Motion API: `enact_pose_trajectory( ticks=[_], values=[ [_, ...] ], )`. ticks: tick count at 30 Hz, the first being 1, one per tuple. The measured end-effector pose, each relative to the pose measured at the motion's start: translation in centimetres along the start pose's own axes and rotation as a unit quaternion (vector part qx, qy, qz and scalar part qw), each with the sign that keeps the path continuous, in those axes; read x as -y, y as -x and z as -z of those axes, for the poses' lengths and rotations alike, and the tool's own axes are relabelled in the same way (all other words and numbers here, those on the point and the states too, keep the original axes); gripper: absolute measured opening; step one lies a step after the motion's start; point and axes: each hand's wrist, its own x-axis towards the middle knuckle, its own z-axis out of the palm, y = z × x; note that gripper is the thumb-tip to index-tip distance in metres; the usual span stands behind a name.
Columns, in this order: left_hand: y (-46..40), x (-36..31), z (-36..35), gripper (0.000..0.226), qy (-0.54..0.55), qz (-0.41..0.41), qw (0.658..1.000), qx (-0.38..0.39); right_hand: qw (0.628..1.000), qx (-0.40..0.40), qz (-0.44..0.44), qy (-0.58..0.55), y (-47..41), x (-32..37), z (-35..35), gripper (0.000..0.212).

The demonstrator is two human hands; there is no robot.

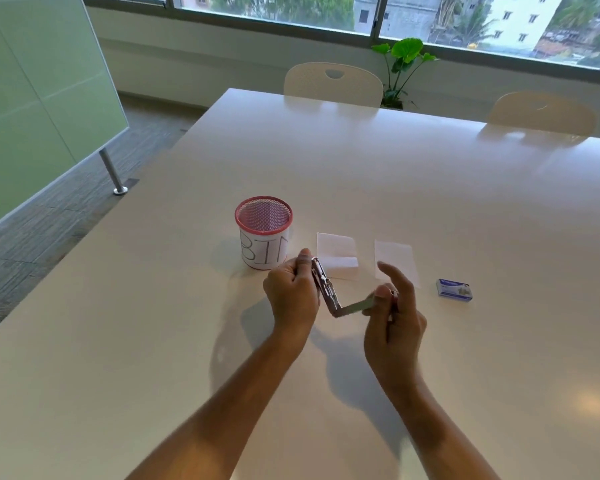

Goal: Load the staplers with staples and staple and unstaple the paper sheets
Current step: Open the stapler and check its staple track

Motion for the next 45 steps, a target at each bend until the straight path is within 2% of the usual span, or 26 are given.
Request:
enact_pose_trajectory(
  ticks=[10, 15, 19, 25, 32, 39, 45],
  values=[
    [-0.8, 0.0, 0.7, 0.036, 0.021, 0.045, 0.999, -0.019, 0.997, 0.059, 0.019, -0.036, 0.2, 0.2, 0.7, 0.028],
    [-1.6, -0.4, 1.0, 0.034, 0.069, 0.114, 0.990, -0.038, 0.994, 0.103, 0.040, 0.019, 1.2, 0.2, 2.0, 0.023],
    [-1.9, -0.5, 1.2, 0.035, 0.090, 0.143, 0.985, -0.023, 0.978, 0.187, 0.051, 0.075, 2.2, 0.5, 2.4, 0.024],
    [-1.1, -0.5, 0.9, 0.031, 0.053, 0.134, 0.989, 0.029, 0.962, 0.246, 0.038, 0.114, 2.0, 1.5, 2.2, 0.032],
    [-0.5, -0.1, 0.6, 0.031, 0.020, 0.121, 0.989, 0.078, 0.961, 0.246, 0.004, 0.127, 1.9, 2.1, 1.7, 0.038],
    [0.3, 0.2, 0.5, 0.036, 0.001, 0.101, 0.986, 0.133, 0.946, 0.262, -0.049, 0.183, 2.3, 2.2, 0.6, 0.055],
    [0.2, 0.3, 0.3, 0.036, -0.011, 0.101, 0.986, 0.131, 0.941, 0.276, -0.072, 0.185, 2.7, 2.0, 0.6, 0.054]
  ],
)
